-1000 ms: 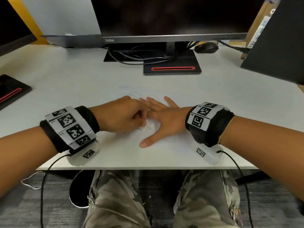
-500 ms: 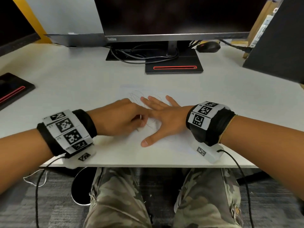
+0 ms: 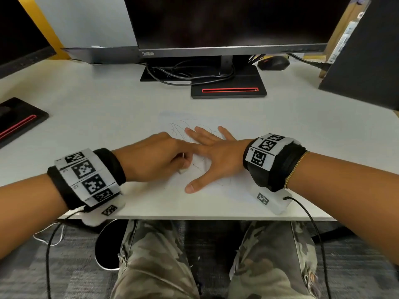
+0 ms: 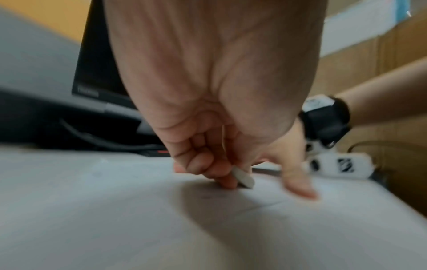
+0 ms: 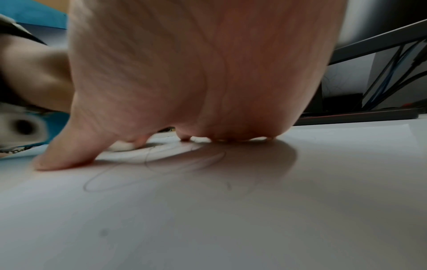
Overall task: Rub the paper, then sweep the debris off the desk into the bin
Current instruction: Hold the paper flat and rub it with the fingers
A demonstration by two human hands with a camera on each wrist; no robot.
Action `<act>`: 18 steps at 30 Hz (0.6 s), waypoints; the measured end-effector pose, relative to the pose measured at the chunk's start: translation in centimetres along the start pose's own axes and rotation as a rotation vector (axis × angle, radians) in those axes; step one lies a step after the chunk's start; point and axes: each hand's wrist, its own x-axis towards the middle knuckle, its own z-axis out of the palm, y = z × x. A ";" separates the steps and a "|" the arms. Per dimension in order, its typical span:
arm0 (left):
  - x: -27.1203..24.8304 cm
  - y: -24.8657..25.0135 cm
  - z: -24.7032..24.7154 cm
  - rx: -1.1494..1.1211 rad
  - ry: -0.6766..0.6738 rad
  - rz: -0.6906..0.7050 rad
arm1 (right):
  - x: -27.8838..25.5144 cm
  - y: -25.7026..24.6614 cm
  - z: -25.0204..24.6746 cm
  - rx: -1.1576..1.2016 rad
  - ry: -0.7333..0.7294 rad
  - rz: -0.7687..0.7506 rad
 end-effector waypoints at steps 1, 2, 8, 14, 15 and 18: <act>0.1 -0.4 -0.1 0.013 0.039 -0.027 | 0.0 0.0 0.0 -0.002 0.006 -0.002; 0.1 -0.2 0.1 0.029 0.057 -0.039 | 0.0 0.0 0.1 -0.001 0.008 -0.002; 0.9 0.3 -0.7 -0.035 0.036 -0.091 | -0.1 0.2 -1.3 0.067 -0.026 -0.010; 1.7 1.2 -0.3 -0.056 -0.039 -0.051 | 0.3 0.5 -1.6 0.072 0.009 -0.005; 1.9 1.2 -0.5 -0.050 -0.057 -0.047 | 0.4 0.6 -1.5 0.076 0.013 -0.005; 2.9 -0.1 -1.6 -0.015 0.050 -0.125 | 0.5 0.8 -1.5 0.064 0.003 -0.009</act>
